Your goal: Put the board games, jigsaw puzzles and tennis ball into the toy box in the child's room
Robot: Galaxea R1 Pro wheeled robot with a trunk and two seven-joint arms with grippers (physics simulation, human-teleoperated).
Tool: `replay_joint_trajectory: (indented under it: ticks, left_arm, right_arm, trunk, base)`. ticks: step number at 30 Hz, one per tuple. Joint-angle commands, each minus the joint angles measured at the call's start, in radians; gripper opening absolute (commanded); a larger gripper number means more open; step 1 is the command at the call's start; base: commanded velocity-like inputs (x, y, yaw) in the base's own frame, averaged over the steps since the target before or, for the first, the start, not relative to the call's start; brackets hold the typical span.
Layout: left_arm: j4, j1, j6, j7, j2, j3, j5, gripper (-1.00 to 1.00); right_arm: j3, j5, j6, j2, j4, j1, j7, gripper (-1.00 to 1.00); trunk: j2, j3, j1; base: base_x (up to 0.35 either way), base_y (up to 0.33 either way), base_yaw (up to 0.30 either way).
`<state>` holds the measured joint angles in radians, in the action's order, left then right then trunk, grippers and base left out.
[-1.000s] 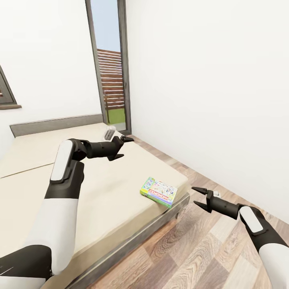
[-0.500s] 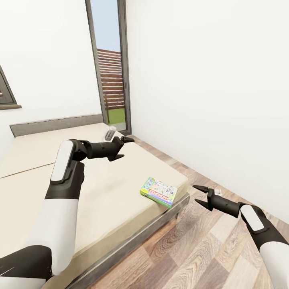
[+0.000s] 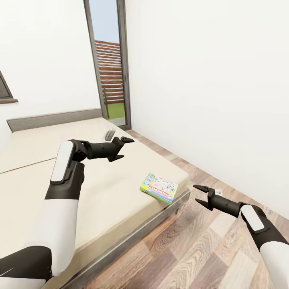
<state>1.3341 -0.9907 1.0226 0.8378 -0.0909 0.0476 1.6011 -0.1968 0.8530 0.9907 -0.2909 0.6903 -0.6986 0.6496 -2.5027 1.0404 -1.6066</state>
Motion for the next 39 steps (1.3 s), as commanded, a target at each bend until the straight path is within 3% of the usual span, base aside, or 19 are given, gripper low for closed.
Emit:
replay_joint_trajectory:
  ticks: [1, 26, 39]
  left_arm:
    - [0.000, -0.001, 0.004, 0.010, -0.001, 0.003, 0.010, 1.00]
    - [0.000, 0.000, 0.004, 0.011, 0.000, 0.003, 0.009, 1.00]
    - [0.000, 0.004, 0.004, 0.008, 0.000, 0.003, 0.008, 1.00]
  right_arm:
    - [-0.003, -0.004, 0.005, 0.000, 0.000, -0.001, 0.005, 1.00]
    - [-0.004, -0.003, 0.005, 0.000, -0.002, -0.001, 0.005, 1.00]
    - [-0.004, -0.003, 0.005, 0.001, -0.002, 0.000, 0.005, 1.00]
  trunk:
    - [-0.001, 0.005, 0.000]
    - [-0.007, 0.102, -0.011]
    - [-0.007, 0.102, -0.011]
  base:
    - [0.000, 0.000, 0.000]
    - [0.000, 0.000, 0.000]
    - [0.000, 0.000, 0.099]
